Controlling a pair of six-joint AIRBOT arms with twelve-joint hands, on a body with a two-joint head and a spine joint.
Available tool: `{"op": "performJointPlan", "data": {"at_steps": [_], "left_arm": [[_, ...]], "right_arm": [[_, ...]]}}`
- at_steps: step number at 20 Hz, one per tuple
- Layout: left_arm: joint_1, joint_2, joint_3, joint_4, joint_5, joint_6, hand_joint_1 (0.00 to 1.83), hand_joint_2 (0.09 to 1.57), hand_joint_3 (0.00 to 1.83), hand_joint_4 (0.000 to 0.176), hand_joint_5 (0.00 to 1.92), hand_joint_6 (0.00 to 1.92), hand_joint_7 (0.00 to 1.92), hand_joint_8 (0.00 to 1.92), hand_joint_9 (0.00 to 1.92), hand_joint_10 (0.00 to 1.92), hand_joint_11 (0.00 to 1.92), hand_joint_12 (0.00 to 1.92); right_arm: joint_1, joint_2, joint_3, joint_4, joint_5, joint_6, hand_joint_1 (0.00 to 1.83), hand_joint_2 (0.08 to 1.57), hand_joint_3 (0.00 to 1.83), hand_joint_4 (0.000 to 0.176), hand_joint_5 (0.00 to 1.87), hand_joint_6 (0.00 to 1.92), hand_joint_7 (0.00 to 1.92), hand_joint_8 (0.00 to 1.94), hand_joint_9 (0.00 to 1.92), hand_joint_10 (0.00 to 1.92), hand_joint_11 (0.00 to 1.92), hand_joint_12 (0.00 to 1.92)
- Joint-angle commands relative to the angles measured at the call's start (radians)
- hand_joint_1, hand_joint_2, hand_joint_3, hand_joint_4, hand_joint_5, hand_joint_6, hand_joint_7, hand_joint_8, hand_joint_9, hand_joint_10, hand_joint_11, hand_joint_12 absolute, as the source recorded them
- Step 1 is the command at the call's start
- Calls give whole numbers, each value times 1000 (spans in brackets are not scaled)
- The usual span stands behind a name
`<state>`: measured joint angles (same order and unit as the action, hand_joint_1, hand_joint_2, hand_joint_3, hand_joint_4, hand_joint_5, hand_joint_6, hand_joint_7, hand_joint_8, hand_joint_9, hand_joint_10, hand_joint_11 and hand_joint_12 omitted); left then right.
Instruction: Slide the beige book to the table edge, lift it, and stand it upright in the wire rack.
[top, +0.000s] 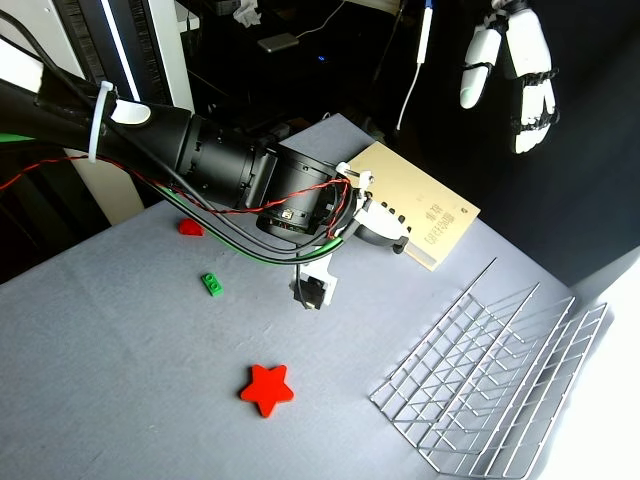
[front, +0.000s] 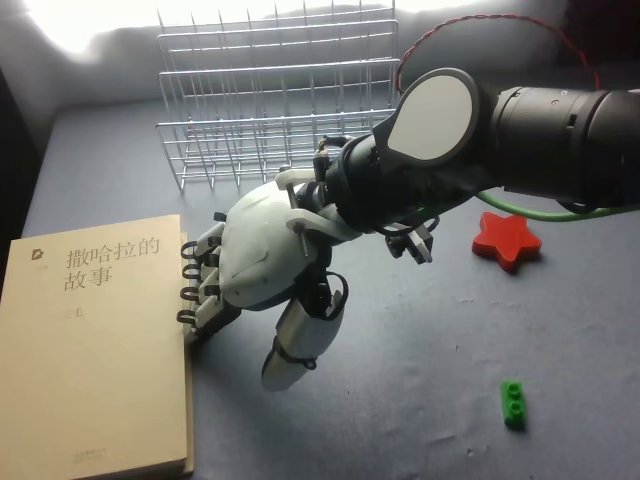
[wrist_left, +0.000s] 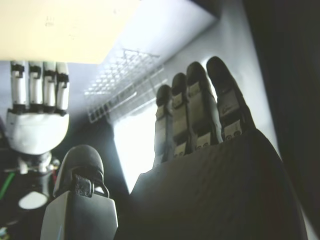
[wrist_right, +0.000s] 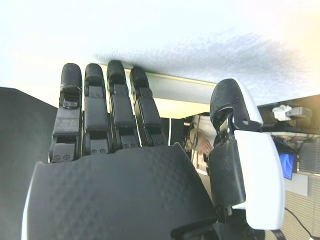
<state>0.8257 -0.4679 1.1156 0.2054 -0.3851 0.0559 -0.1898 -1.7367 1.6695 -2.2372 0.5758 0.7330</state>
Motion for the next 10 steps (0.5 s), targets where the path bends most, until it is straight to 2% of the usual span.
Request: {"op": "performJointPlan", "data": {"at_steps": [1,2,5,10], "left_arm": [[-3,4,13,-48,-55,3,131,1178,0,0,290,4,295,4,287,8,0,572],[-3,1,25,-84,-43,27,131,1178,0,0,291,4,295,4,287,8,0,572],[-8,-6,59,-122,-43,55,132,1178,0,0,291,4,296,4,287,7,0,573],[-9,-5,105,-125,-121,120,132,1178,0,0,291,3,296,3,288,6,0,574]], "right_arm": [[9,-3,4,26,-44,0,190,1183,1,0,222,1,221,0,199,0,0,585],[9,-6,4,26,-43,0,190,1183,1,0,222,1,221,0,199,0,0,584],[12,-11,5,26,-45,2,191,1183,1,0,222,1,221,0,199,0,0,583],[20,-36,4,26,-34,2,191,1183,1,0,222,1,221,0,199,0,0,582]]}}
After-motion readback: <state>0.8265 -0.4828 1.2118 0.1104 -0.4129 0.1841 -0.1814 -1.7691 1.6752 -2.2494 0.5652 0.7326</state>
